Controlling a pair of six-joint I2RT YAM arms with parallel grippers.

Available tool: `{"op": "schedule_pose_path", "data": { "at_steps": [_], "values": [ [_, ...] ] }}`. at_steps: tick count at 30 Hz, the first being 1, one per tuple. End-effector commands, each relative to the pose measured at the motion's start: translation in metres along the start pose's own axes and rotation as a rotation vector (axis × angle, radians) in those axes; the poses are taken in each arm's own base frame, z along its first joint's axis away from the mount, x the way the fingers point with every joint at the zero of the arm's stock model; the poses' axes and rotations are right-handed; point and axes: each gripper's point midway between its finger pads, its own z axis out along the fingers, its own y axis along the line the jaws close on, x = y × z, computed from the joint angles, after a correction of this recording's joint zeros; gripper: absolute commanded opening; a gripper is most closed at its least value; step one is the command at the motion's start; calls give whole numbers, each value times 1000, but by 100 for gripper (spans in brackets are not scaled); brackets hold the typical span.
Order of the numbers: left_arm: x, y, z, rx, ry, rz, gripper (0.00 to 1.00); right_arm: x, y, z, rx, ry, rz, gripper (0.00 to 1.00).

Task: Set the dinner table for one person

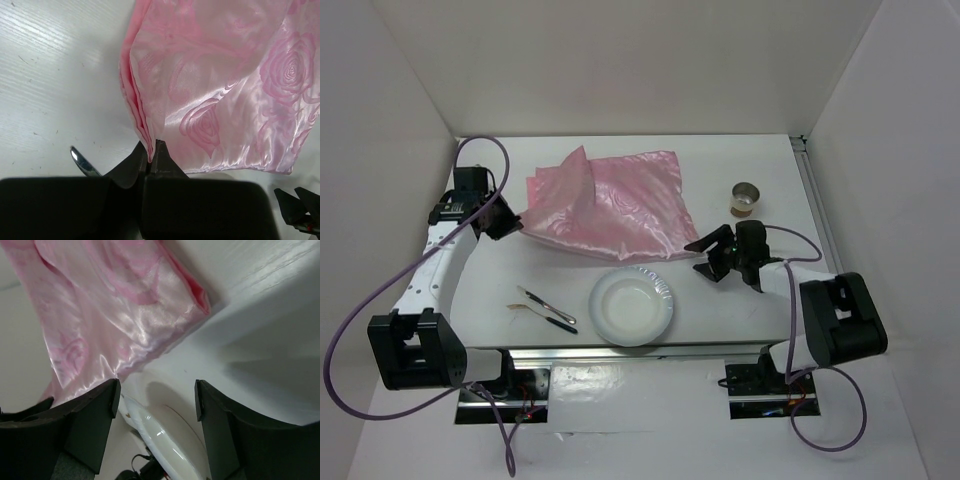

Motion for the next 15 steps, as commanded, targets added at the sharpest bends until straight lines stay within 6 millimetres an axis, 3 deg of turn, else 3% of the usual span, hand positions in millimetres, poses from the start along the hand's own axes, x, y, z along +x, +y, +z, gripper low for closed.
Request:
{"op": "schedule_pose_path", "data": {
  "at_steps": [1,5,9,11,15],
  "values": [
    [-8,-2,-3,8,-35,-27,0,-14,11,15,-23,-55,67,73],
    [-6,-1,-4,8,-35,-27,0,-12,15,27,-14,-61,82,71],
    [-6,4,-4,-15,-39,-28,0,-12,4,40,32,-88,94,68],
    [-7,5,-4,-23,-44,-28,0,-14,10,45,22,-121,121,68],
    [-6,2,-7,-3,-42,-28,0,-16,3,54,15,-166,168,58]
  ]
}}
